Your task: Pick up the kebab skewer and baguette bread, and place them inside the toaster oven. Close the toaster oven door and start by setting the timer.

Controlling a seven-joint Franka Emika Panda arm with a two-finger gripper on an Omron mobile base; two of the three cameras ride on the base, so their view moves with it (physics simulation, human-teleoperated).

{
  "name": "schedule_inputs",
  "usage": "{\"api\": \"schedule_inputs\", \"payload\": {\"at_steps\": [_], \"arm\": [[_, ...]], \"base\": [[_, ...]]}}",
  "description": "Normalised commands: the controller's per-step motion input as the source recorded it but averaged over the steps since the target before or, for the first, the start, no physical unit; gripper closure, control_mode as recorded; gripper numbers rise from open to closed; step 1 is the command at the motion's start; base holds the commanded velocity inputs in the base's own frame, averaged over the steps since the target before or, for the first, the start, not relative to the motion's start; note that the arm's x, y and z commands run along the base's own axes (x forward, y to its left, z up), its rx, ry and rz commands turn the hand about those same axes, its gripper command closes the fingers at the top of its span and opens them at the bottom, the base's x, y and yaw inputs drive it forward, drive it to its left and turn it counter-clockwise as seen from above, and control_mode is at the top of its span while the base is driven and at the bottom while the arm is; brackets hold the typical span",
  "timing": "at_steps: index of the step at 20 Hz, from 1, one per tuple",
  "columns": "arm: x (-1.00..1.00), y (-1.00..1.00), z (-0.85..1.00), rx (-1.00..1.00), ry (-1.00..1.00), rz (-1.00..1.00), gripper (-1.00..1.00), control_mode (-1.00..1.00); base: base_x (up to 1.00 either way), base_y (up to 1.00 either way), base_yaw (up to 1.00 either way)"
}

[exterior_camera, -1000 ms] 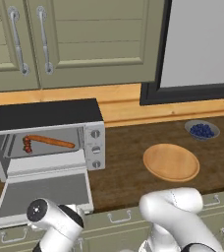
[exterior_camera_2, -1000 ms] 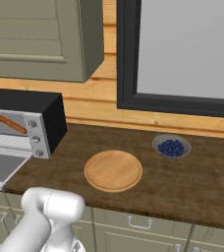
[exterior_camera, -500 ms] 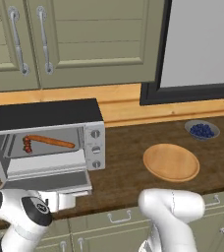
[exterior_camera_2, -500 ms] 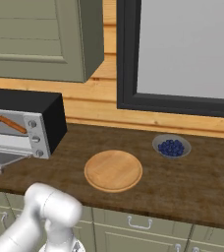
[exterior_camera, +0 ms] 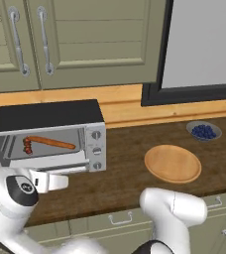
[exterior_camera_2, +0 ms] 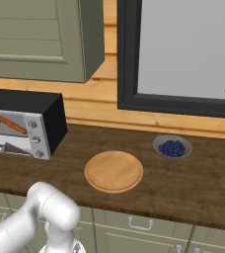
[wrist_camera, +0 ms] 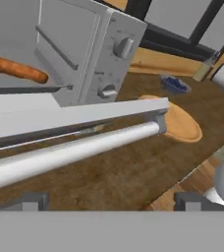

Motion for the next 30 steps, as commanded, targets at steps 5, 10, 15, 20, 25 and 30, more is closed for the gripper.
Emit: {"api": "schedule_inputs", "payload": {"at_steps": [5, 10, 15, 20, 25, 30], "arm": [[1.00, 0.00, -0.01, 0.04, -0.10, 0.01, -1.00, -1.00], [0.73, -0.03, 0.04, 0.04, -0.01, 0.03, -1.00, -1.00], [0.27, 0.00, 0.09, 0.03, 0.00, 0.02, -1.00, -1.00], [0.43, -0.01, -0.01, 0.03, 0.03, 0.02, -1.00, -1.00], [0.76, 0.00, -0.01, 0.01, 0.05, 0.00, -1.00, -1.00], [0.21, 0.00, -0.11, 0.01, 0.05, 0.01, -1.00, -1.00]], "base": [[0.00, 0.00, 0.00], [0.00, 0.00, 0.00], [0.00, 0.00, 0.00], [0.00, 0.00, 0.00], [0.00, 0.00, 0.00], [0.00, 0.00, 0.00]]}}
